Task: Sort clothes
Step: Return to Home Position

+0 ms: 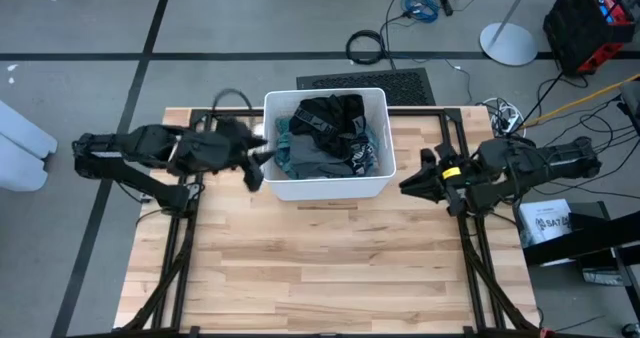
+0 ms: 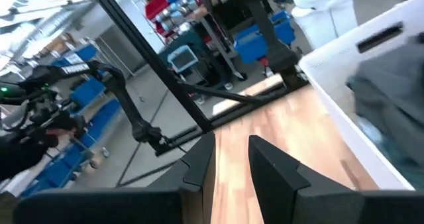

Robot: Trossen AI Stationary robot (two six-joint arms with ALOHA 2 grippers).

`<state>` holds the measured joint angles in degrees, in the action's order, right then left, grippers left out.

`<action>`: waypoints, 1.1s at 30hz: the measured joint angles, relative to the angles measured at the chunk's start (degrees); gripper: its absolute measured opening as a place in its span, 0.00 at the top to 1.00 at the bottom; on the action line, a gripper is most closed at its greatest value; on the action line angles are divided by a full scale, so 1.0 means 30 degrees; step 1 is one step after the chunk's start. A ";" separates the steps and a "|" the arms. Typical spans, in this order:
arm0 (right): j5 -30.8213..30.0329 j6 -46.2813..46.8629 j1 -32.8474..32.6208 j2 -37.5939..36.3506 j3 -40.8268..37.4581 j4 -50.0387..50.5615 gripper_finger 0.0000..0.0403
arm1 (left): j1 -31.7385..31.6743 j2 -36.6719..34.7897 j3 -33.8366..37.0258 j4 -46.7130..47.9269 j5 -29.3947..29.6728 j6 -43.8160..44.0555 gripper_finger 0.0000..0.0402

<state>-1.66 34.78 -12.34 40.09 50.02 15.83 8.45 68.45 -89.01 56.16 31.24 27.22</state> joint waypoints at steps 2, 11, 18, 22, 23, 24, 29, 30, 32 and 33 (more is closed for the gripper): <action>-0.0243 -0.0268 0.0000 -0.0593 0.0000 0.0882 0.80 | 0.0145 0.0007 0.0114 0.2570 -0.0532 -0.0326 0.56; -0.1569 -0.1556 -0.0007 -0.2062 0.0000 0.2607 0.80 | 0.2022 -0.0130 0.1731 -0.3274 -0.6186 -0.3307 0.56; -0.1529 -0.1764 -0.0007 -0.2485 -0.0532 0.2623 0.80 | 0.1484 -0.2747 0.4208 -0.7499 -0.6380 -0.5245 0.56; -0.1438 -0.1776 -0.0007 -0.3057 -0.1811 0.2039 0.80 | 0.1412 -0.5536 0.7498 -1.0304 -0.6310 -0.5187 0.56; -0.1432 -0.1818 -0.0007 -0.3294 -0.2161 0.1686 0.80 | 0.1430 -0.6285 0.8322 -1.1232 -0.6316 -0.5196 0.56; -0.1431 -0.1826 -0.0007 -0.3563 -0.2509 0.1334 0.80 | 0.1446 -0.6970 0.9194 -1.2077 -0.6353 -0.5209 0.56; -0.1358 -0.1903 -0.0015 -0.5101 -0.4477 -0.0142 0.80 | 0.1427 -0.9934 1.3032 -1.4707 -0.6375 -0.5216 0.56; -0.1367 -0.1945 -0.0015 -0.5421 -0.4963 -0.0398 0.80 | 0.1427 -1.0420 1.3736 -1.5109 -0.6413 -0.5250 0.56; -0.1494 -0.1823 -0.0015 -0.5999 -0.5859 -0.0523 0.80 | 0.1441 -1.1256 1.5096 -1.5916 -0.6875 -0.5337 0.56; -0.1570 -0.1721 -0.0015 -0.6243 -0.6291 -0.0514 0.80 | 0.1447 -1.1635 1.5762 -1.6228 -0.7090 -0.5343 0.56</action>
<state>-6.37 29.62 -12.38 21.36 31.15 14.28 12.79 33.54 -41.72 7.48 9.97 11.19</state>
